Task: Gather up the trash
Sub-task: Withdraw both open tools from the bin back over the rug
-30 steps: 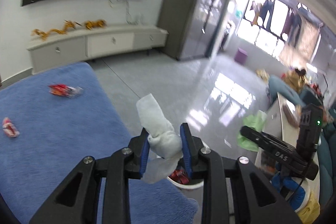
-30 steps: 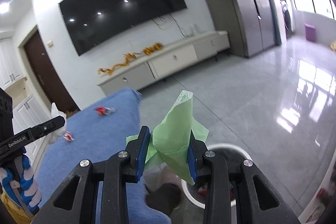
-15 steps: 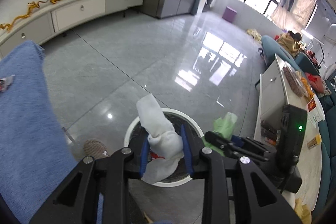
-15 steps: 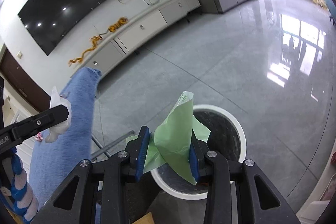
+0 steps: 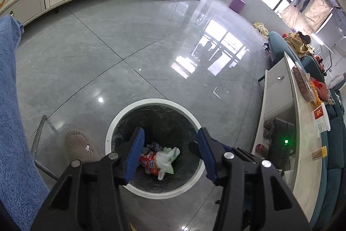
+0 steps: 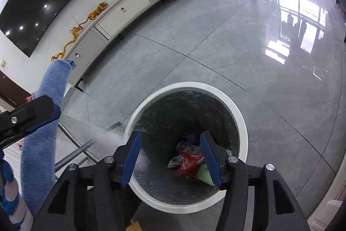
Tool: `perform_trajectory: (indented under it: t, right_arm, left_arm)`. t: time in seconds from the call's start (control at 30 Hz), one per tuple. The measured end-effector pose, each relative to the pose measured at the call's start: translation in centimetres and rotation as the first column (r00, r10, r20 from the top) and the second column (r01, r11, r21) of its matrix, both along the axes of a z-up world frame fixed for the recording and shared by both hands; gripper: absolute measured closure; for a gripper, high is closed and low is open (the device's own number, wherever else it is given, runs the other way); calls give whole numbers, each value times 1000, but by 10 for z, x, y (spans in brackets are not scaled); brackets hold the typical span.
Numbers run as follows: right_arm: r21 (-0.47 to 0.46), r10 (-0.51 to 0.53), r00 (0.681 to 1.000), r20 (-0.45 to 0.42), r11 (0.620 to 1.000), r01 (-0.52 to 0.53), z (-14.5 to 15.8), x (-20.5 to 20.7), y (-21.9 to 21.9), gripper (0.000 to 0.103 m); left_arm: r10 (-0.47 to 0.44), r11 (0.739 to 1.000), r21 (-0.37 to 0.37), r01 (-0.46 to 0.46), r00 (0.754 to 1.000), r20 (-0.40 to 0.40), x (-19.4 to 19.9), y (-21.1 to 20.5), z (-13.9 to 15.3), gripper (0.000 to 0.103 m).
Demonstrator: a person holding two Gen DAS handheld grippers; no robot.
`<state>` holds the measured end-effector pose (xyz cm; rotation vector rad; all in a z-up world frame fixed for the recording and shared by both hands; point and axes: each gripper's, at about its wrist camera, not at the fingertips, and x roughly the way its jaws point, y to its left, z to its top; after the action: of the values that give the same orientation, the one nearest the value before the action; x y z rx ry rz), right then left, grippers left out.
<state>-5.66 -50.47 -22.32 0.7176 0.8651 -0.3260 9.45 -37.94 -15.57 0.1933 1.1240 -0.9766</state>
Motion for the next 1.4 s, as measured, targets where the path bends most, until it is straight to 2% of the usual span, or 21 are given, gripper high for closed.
perform_trajectory:
  t: [0.1,0.3,0.4,0.53,0.77,0.9,1.1,1.4]
  right_arm:
    - [1,-10,1000,-8,1000,10,-2,-3,-2,48]
    - [-18,-29,1000,5,999,29,10,-9,-4,48]
    - [-44,-32,999,22,999,32,24,-10,0,47]
    - [-91,-30,998,50,995,34,47,-14,9,46]
    - [-186,-3,996,92,982,20,86,-19,35,44]
    - [-243,23,992,127,970,9,111,-18,52,41]
    - [-315,72,979,192,949,-8,149,-20,84,37]
    - [-423,145,955,257,906,-24,199,-27,137,24]
  left_arm:
    - [3,1000,-1,-3,1000,3,0,3,2,52]
    - [15,1000,-9,-15,998,58,-9,12,19,51]
    - [35,999,-13,-33,989,144,-20,21,36,41]
    - [73,997,-30,-68,972,224,-30,38,56,40]
    - [151,988,-75,-134,929,337,-45,77,94,39]
    - [196,980,-108,-166,897,397,-52,105,116,38]
    - [271,962,-165,-220,856,440,-61,151,143,30]
    - [379,924,-232,-303,794,475,-70,215,173,28]
